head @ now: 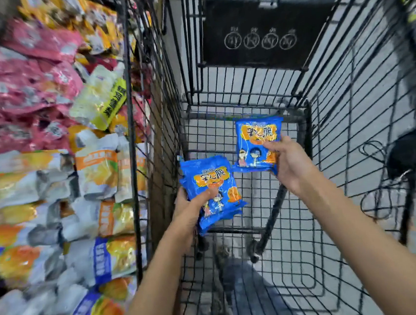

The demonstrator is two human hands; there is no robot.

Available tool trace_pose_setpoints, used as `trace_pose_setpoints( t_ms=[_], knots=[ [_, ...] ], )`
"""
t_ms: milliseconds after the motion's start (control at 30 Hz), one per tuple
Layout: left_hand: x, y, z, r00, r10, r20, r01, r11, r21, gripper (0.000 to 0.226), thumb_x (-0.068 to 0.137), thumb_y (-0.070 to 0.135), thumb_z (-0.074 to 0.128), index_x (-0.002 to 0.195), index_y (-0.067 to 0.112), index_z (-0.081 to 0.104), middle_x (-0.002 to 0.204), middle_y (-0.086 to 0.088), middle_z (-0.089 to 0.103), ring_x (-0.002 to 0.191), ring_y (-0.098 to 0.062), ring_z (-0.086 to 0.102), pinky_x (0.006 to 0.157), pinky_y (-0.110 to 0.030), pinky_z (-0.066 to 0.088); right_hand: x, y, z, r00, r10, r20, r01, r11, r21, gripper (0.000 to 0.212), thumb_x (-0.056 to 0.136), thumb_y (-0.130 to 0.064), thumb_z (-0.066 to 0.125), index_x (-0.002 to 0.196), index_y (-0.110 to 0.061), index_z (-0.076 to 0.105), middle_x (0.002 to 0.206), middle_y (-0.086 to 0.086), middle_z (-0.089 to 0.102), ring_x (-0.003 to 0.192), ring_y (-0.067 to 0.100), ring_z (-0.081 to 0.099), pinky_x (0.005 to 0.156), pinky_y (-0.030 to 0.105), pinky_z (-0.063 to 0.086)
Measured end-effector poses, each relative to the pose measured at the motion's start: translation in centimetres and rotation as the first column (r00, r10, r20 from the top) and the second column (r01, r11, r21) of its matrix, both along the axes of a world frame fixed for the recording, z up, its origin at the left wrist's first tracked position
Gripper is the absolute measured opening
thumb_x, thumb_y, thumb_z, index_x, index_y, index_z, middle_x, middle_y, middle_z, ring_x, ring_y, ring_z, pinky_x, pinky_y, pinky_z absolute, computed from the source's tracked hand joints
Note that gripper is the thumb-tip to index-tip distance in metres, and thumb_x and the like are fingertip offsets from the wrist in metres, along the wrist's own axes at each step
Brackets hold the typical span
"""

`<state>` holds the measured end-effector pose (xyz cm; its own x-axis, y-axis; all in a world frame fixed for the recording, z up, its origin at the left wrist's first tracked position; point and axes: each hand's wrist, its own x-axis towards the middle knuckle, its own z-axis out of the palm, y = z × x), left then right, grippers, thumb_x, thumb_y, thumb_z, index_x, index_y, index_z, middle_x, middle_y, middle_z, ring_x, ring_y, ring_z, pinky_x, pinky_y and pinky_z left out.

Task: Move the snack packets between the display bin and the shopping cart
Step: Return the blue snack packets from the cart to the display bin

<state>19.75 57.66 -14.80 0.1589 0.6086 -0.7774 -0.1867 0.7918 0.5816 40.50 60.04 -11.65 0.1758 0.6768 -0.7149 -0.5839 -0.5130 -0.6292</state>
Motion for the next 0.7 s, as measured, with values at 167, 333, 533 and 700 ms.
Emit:
trace_pose_setpoints(
  t_ms=[167, 333, 533, 700],
  knots=[
    [-2.2, -5.8, 8.5, 0.997, -0.071, -0.011, 0.072, 0.985, 0.157, 0.072, 0.057, 0.023, 0.084, 0.121, 0.017, 0.051, 0.104, 0.0, 0.072, 0.088, -0.017, 0.071, 0.062, -0.026, 0.056, -2.0, -9.5, 9.6, 0.998, 0.036, 0.05, -0.039, 0.998, 0.048, 0.025, 0.087, 0.003, 0.048, 0.101, -0.016, 0.057, 0.077, -0.006, 0.073, 0.065, 0.01, 0.069, 0.054, 0.021, 0.055],
    [-5.9, -12.7, 16.4, 0.999, -0.032, 0.018, 0.026, 0.964, 0.264, 0.052, 0.069, 0.007, 0.072, 0.117, 0.014, 0.053, 0.105, -0.007, 0.069, 0.082, -0.019, 0.071, 0.064, -0.033, 0.058, -5.9, -18.2, 17.3, 1.0, -0.011, -0.013, 0.013, 0.989, 0.148, 0.026, 0.088, 0.003, 0.044, 0.103, -0.015, 0.055, 0.084, -0.002, 0.069, 0.065, 0.012, 0.067, 0.052, 0.019, 0.053],
    [-12.8, -23.8, 22.7, 0.991, 0.117, 0.069, -0.132, 0.944, 0.303, 0.062, 0.068, 0.001, 0.07, 0.126, 0.004, 0.049, 0.094, -0.003, 0.07, 0.07, -0.013, 0.07, 0.054, -0.025, 0.057, -10.9, -27.2, 21.3, 0.986, 0.166, -0.02, -0.16, 0.97, 0.183, 0.027, 0.086, 0.006, 0.04, 0.089, -0.015, 0.057, 0.07, -0.004, 0.069, 0.057, 0.009, 0.066, 0.048, 0.021, 0.054],
    [-16.7, -35.4, 23.3, 0.875, 0.479, 0.075, -0.48, 0.837, 0.263, 0.059, 0.063, 0.0, 0.07, 0.119, 0.006, 0.053, 0.09, -0.003, 0.073, 0.074, -0.018, 0.072, 0.062, -0.032, 0.059, -13.8, -32.6, 20.5, 0.893, 0.449, -0.034, -0.441, 0.887, 0.138, 0.032, 0.083, 0.005, 0.043, 0.108, -0.009, 0.056, 0.091, 0.01, 0.067, 0.073, 0.024, 0.065, 0.066, 0.034, 0.05]
  ],
)
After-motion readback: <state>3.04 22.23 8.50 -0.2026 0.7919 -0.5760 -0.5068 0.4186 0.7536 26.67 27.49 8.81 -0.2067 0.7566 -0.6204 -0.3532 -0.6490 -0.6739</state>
